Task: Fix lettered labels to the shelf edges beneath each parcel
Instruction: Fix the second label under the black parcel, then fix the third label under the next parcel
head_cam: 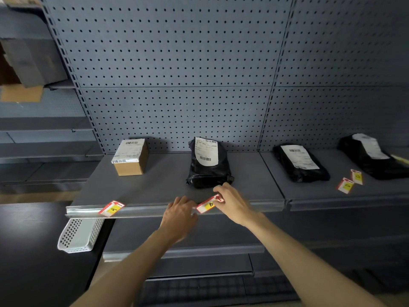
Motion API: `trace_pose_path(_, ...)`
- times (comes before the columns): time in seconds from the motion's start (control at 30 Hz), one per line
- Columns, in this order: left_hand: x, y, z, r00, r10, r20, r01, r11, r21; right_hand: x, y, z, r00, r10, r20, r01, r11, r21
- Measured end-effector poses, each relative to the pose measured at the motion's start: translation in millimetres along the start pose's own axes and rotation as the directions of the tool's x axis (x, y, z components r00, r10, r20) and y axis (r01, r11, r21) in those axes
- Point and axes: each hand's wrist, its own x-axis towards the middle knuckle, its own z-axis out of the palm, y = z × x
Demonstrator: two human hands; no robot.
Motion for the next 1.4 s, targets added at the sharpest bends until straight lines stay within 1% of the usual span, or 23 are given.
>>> trace_pose_path(0.07, 3.1, 5.7, -9.6, 1.0, 0.008, -0.01, -0.008, 1.0, -0.011, -8.3, 5.2, -13.7, 0.999, 0.002, -0.053, -0.003, 1.0, -0.009)
trace_pose_path(0.13, 9.2, 15.2, -19.8, 0.999, 0.003, -0.039, -0.004, 1.0, -0.022, -17.3, 17.1, -30.8, 0.994, 0.003, -0.106, -0.009, 0.998, -0.061)
trace_pose_path(0.27, 32.3, 59.6, -32.6, 0.996, -0.019, -0.089, 0.014, 0.999, -0.05, -46.6, 56.9, -73.5, 0.983, 0.039, -0.18, -0.059, 0.992, -0.108)
trace_pose_path(0.33, 47.7, 93.2, -31.8, 0.995, -0.002, -0.103, -0.004, 0.998, -0.058, -63.6, 81.6, -98.1, 0.977, 0.072, -0.201, -0.095, 0.989, -0.11)
trace_pose_path(0.43, 73.4, 149.6, -23.0, 0.996, 0.039, -0.083, -0.045, 0.996, -0.078, -89.7, 124.5, -136.5, 0.966, 0.117, -0.232, -0.145, 0.983, -0.111)
trace_pose_path(0.53, 97.6, 216.4, -11.7, 0.995, 0.067, -0.08, -0.074, 0.994, -0.083, -115.4, 175.4, -175.3, 0.957, 0.142, -0.253, -0.176, 0.977, -0.121)
trace_pose_path(0.67, 127.9, 303.2, 10.3, 0.995, 0.072, -0.072, -0.078, 0.993, -0.091, -147.0, 245.9, -225.6, 0.942, 0.195, -0.274, -0.23, 0.968, -0.102)
trace_pose_path(0.8, 152.5, 373.2, 38.0, 0.994, 0.101, -0.039, -0.105, 0.99, -0.097, -169.9, 304.2, -255.6, 0.939, 0.23, -0.254, -0.266, 0.957, -0.116)
trace_pose_path(0.9, 170.2, 412.2, 58.1, 0.996, 0.084, -0.005, -0.084, 0.992, -0.097, -175.5, 338.8, -268.2, 0.938, 0.243, -0.249, -0.275, 0.956, -0.103)
trace_pose_path(1.03, 199.7, 445.3, 85.2, 0.997, 0.075, 0.026, -0.072, 0.99, -0.119, -170.0, 374.8, -275.4, 0.941, 0.236, -0.243, -0.267, 0.958, -0.104)
trace_pose_path(1.23, 254.4, 472.3, 135.0, 0.995, 0.04, 0.096, -0.035, 0.998, -0.05, -144.7, 425.5, -271.5, 0.943, 0.265, -0.203, -0.295, 0.945, -0.138)
trace_pose_path(1.33, 283.2, 482.2, 155.7, 0.99, 0.0, 0.138, 0.002, 1.0, -0.01, -124.9, 450.7, -270.4, 0.948, 0.267, -0.171, -0.294, 0.942, -0.162)
trace_pose_path(1.4, 299.9, 487.0, 170.5, 0.983, -0.039, 0.18, 0.03, 0.998, 0.05, -113.1, 462.4, -269.8, 0.951, 0.264, -0.159, -0.289, 0.944, -0.159)
